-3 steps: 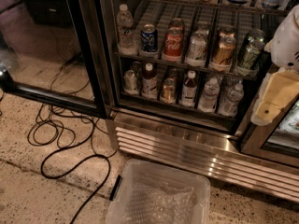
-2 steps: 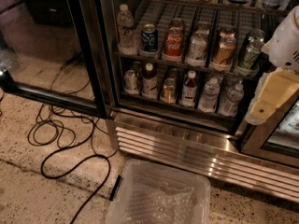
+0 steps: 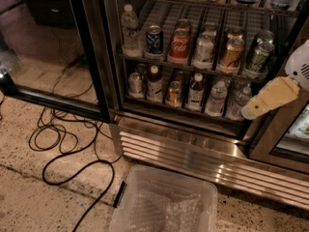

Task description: Pick redbull can from top shelf of fridge

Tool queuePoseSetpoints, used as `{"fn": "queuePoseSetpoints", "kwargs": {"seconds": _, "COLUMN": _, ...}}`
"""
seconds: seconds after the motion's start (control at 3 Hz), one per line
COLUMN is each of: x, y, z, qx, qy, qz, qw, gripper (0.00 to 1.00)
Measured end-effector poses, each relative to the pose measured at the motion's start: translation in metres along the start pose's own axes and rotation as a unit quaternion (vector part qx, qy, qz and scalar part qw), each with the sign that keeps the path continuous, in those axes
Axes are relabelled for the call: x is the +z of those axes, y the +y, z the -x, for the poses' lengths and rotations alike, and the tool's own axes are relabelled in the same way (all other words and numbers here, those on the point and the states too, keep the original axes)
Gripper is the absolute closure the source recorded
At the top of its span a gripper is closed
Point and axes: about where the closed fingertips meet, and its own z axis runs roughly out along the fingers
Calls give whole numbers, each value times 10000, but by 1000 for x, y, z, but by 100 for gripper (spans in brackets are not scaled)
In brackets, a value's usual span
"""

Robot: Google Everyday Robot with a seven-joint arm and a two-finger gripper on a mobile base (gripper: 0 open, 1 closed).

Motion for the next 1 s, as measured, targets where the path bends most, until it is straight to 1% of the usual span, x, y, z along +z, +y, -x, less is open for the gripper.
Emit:
{"fn": "queuePoseSetpoints", "kwargs": {"seconds": 0.33, "x": 8, "y": -21, "z": 9, "qx": 879, "qy": -45, "qz": -133, "qw": 9960, "gripper": 0}}
{"fn": "queuePoseSetpoints", "kwargs": {"seconds": 0.67, "x": 7, "y": -20, "z": 9, "qx": 1233, "qy": -44, "qz": -123, "qw": 9923, "gripper": 0}}
{"fn": "queuePoseSetpoints", "kwargs": {"seconds": 1.0, "x": 11, "y": -19, "z": 23, "qx": 1481, "qy": -398, "qz": -230, "qw": 9879, "gripper": 0}}
